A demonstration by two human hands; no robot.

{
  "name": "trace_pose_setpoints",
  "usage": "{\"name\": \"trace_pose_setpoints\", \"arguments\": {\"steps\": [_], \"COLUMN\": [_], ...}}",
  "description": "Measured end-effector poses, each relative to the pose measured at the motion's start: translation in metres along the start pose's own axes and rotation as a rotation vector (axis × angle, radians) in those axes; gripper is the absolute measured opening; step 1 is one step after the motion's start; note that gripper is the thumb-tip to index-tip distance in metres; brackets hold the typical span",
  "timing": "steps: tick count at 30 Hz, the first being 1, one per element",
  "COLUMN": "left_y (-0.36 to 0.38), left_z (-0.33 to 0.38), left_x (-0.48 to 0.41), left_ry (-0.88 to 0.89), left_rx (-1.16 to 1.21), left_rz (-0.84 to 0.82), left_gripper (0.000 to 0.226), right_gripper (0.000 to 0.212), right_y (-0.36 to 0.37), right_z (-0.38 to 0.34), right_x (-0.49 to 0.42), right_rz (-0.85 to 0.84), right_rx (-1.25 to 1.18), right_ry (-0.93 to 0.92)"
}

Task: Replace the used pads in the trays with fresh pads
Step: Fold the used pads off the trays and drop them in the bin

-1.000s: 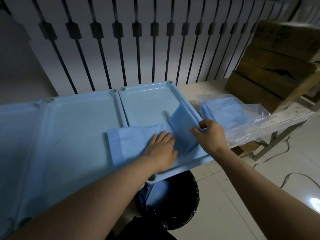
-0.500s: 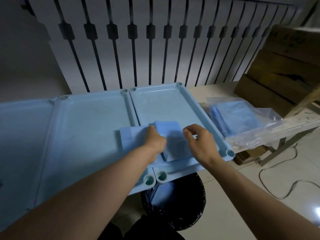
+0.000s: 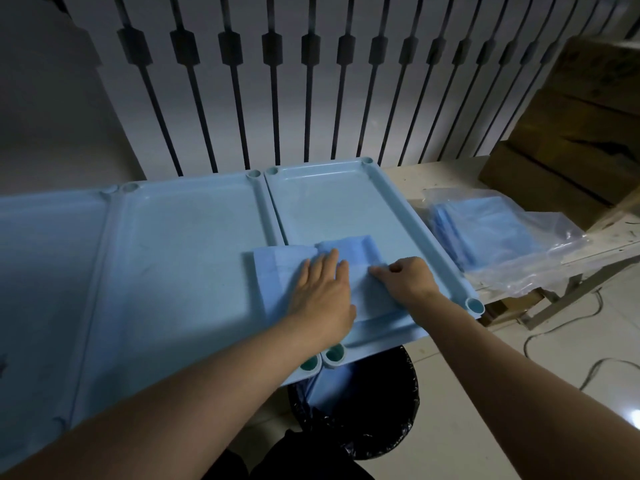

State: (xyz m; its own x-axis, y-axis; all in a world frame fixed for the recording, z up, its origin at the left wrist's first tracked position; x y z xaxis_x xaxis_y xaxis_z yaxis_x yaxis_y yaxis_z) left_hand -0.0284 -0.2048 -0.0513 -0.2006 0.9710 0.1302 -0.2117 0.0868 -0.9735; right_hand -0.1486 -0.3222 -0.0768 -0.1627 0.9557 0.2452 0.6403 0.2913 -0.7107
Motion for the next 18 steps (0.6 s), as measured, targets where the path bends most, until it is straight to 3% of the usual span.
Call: {"name": "trace_pose_setpoints", "arguments": {"steps": [2, 5, 8, 10, 12, 15, 18], "left_y": [0.005, 0.009, 0.01, 0.013, 0.018, 0.024, 0.027], "left_z": [0.002, 0.01, 0.012, 0.01, 0.007, 0.006, 0.006], "left_x": [-0.003, -0.012, -0.024, -0.029, -0.03, -0.03, -0.03], "left_ry": [0.045, 0.063, 0.063, 0.074, 0.065, 0.042, 0.029], "left_rx": [-0.068, -0.071, -0.111, -0.207, -0.278, -0.34, -0.377], "left_rz": [-0.007, -0.016, 0.006, -0.025, -0.084, -0.139, -0.157], "left_gripper": [0.072, 0.069, 0.07, 0.074, 0.075, 0.076, 0.076], "right_gripper": [0.045, 0.033, 0.054, 0.055, 0.052, 0.051, 0.052], "right_y": [-0.016, -0.029, -0.025, -0.008, 0.014, 0.036, 0.042], "right_z": [0.005, 0.01, -0.005, -0.021, -0.027, -0.021, -0.015], "right_x": [-0.004, -0.008, 0.001, 0.004, 0.004, 0.0, -0.001], "right_rz": [0.072, 0.144, 0.273, 0.198, 0.022, -0.143, -0.154], "right_rx": [-0.004, 0.174, 0.29, 0.347, 0.458, 0.532, 0.574], "right_ry": [-0.011, -0.07, -0.364, -0.6, -0.689, -0.617, -0.58]}}
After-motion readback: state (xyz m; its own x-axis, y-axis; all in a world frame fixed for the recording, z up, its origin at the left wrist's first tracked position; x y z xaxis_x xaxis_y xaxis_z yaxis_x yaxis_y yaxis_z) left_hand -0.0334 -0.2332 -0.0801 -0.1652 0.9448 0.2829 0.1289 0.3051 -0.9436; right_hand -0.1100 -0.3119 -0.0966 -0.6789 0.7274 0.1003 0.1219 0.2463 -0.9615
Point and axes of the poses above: each hand's wrist, its own x-axis away from the middle knuckle, its own y-axis out of the palm, z = x × y, the point moved 4 cm from there along -x, towards the middle knuckle, and after that the axes turned 2 degrees about -x, right-handed, at the moved point
